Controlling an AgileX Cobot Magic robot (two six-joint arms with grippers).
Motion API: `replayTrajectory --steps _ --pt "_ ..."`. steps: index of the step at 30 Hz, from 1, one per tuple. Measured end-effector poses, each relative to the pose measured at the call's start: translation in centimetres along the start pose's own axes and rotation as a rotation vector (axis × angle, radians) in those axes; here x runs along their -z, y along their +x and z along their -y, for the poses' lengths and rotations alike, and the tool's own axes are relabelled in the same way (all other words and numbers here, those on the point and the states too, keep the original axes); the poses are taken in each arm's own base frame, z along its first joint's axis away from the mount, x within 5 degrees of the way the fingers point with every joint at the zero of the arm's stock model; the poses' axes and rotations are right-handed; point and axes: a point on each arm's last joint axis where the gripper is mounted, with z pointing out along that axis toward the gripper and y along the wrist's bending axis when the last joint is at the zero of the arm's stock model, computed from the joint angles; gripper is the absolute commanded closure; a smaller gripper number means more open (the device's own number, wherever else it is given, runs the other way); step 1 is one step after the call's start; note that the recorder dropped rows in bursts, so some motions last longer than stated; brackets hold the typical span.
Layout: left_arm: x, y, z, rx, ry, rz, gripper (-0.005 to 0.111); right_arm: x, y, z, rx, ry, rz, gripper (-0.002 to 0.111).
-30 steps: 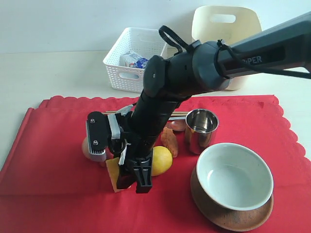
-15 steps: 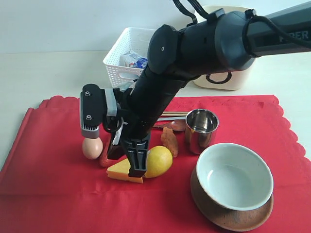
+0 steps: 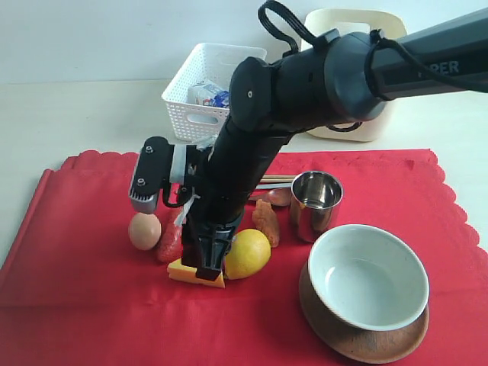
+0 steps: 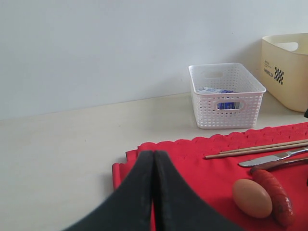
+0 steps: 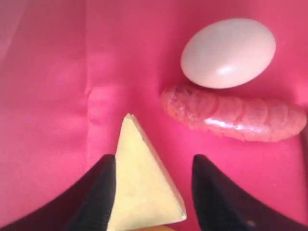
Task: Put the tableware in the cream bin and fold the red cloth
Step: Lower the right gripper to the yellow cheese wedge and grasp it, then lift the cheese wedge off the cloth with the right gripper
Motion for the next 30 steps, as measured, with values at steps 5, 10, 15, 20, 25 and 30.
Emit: replayTrajectory --steps 5,10,15,20,25,30 --pt "0.0 0.0 0.0 0.000 0.000 0.000 0.106 -0.4 0.4 0.1 0.020 0.000 -0.040 0.044" --pt "0.0 0.0 0.0 0.000 0.000 0.000 0.106 -1.7 1.0 0.2 0.004 -0.024 -0.066 0.041" --pt "0.0 0.0 0.0 0.000 0.000 0.000 0.106 -3.4 1.8 0.4 0.001 -0.046 -0.104 0.047" --pt "0.0 0.0 0.0 0.000 0.000 0.000 0.106 -3.4 1.8 0.5 0.015 -0.029 -0.109 0.082" --pt "0.0 0.0 0.0 0.000 0.000 0.000 0.106 -3.4 1.8 0.6 0.015 -0.027 -0.108 0.104" --pt "0.0 0.0 0.0 0.000 0.000 0.000 0.106 -3.4 1.8 0.6 0.015 -0.027 -0.108 0.105"
